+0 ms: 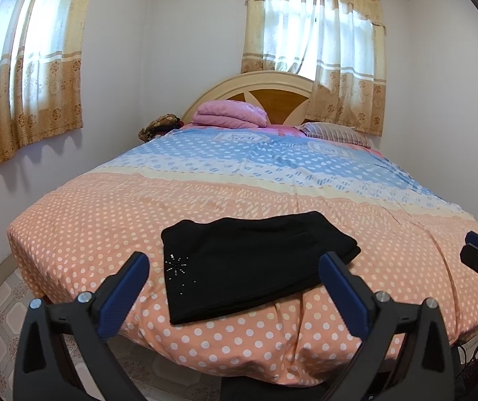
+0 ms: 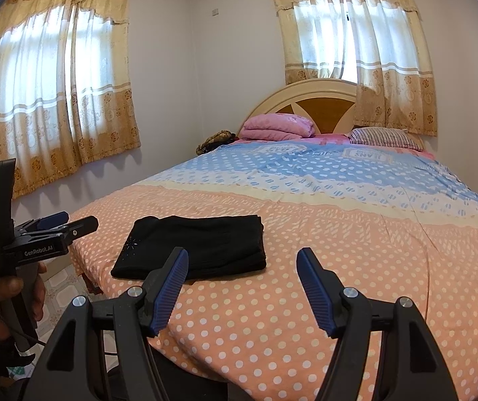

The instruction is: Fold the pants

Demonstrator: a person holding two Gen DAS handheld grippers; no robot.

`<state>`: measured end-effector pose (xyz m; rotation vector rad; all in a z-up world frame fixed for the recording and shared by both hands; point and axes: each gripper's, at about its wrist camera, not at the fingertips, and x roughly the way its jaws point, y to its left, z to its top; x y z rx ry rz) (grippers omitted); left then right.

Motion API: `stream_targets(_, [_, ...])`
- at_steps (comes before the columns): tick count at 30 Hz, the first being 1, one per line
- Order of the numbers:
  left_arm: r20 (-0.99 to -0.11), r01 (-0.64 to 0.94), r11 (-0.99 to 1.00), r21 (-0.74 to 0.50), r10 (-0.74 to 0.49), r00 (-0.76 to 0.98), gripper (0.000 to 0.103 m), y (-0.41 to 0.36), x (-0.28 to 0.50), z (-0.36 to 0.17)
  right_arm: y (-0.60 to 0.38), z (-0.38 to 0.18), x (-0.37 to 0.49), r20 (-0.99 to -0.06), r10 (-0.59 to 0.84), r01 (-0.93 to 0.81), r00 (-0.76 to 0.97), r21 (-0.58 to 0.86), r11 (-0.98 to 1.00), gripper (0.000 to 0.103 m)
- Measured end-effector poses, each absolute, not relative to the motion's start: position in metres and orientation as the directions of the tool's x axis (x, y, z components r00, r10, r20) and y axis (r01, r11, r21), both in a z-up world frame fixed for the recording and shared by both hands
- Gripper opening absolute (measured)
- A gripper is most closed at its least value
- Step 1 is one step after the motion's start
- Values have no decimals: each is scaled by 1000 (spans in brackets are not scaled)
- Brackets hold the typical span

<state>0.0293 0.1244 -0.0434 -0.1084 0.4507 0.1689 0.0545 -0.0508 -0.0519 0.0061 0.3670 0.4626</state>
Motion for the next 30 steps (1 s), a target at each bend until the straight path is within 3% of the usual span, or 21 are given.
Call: stream_targets(30, [-459, -204, 977, -68, 151, 875, 103, 131, 31, -44, -40, -58, 53, -356, 440, -449, 825, 61, 891, 69])
